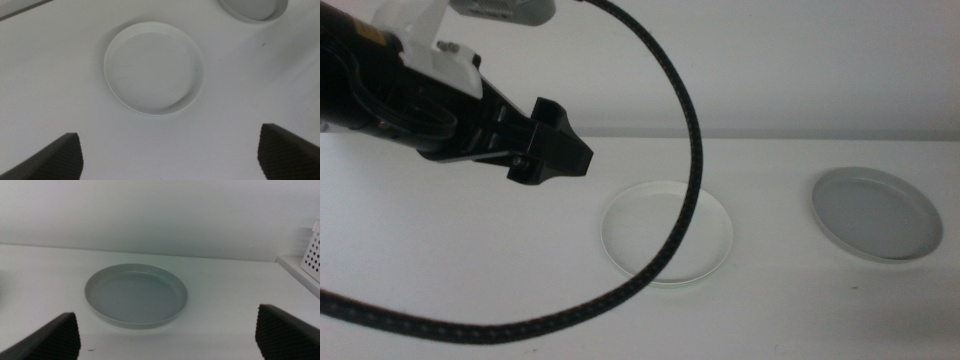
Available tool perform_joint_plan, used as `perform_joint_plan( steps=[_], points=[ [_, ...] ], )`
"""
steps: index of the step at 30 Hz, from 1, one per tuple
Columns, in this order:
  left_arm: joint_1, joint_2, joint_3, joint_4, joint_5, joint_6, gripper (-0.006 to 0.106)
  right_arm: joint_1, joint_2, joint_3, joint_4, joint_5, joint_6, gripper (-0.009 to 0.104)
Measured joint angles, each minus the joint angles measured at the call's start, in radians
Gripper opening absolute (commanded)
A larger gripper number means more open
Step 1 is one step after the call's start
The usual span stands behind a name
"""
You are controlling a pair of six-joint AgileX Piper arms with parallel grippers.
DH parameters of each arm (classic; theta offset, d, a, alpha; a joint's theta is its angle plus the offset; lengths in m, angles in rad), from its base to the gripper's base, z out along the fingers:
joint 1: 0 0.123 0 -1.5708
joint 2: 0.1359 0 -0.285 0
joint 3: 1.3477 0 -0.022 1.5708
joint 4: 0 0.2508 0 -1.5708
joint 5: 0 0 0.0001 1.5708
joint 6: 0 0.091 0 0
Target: Stack the three bowls on top of each other.
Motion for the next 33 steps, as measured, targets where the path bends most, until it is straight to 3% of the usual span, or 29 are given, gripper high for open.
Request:
perform_joint_plan(
  steps=[11, 18, 28, 30, 33],
  points=[
    [0.000, 0.000, 0.000, 0.004, 0.015, -0.004, 0.094, 0.000, 0.000, 0.000, -0.001, -0.009, 0.000, 0.093],
    [0.000, 0.000, 0.000, 0.004, 0.015, -0.004, 0.094, 0.000, 0.000, 0.000, 0.031, -0.197, 0.048, 0.093],
    [0.000, 0.000, 0.000, 0.004, 0.017, -0.004, 0.094, 0.000, 0.000, -0.003, 0.056, -0.338, 0.071, 0.093],
    [0.000, 0.000, 0.000, 0.004, 0.017, -0.004, 0.094, 0.000, 0.022, -0.059, 0.090, -0.284, 0.070, 0.093],
    [0.000, 0.000, 0.000, 0.004, 0.017, -0.004, 0.094, 0.000, 0.173, -0.261, 0.102, -0.084, 0.052, 0.093]
  ],
)
